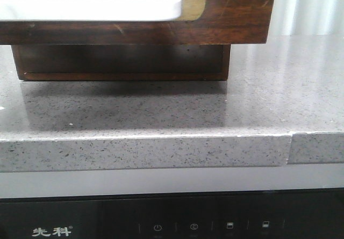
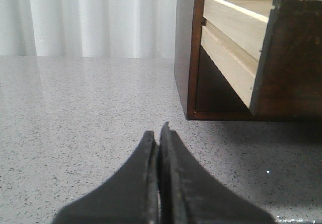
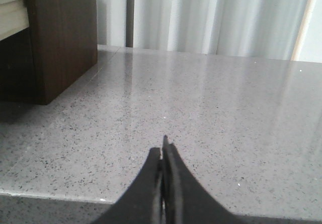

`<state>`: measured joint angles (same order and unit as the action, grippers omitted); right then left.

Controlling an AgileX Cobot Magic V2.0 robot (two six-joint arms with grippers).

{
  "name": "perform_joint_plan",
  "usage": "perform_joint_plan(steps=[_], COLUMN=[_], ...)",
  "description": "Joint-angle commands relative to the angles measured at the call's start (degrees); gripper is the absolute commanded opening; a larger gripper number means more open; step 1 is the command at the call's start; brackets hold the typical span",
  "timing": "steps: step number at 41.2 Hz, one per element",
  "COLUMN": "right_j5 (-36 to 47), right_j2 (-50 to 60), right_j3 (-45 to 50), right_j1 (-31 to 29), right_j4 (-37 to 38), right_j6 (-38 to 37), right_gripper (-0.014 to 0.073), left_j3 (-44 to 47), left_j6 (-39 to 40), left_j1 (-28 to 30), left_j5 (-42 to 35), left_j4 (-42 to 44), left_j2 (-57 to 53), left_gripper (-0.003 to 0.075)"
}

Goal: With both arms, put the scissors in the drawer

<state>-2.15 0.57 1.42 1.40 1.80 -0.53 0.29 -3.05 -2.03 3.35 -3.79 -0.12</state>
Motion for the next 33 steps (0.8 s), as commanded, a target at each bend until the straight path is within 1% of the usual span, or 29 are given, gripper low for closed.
perform_joint_plan(steps=[1, 33], right_j5=[5.4, 5.4], right_j2=[1.0, 1.0], right_j3=[0.1, 0.1], right_j1=[-0.3, -0.2], right_j4=[-0.4, -0.4], right_j6=[0.5, 0.5], right_gripper=[-0.0068, -0.0068], left_j3=[1.3, 1.3], left_j6=[0.6, 0.6], left_j1=[0.0, 0.0], left_j5=[-4.6, -4.6], left_j4=[-0.1, -0.1], left_j2=[-1.0, -1.0], left_gripper=[-0.0020, -0.0020])
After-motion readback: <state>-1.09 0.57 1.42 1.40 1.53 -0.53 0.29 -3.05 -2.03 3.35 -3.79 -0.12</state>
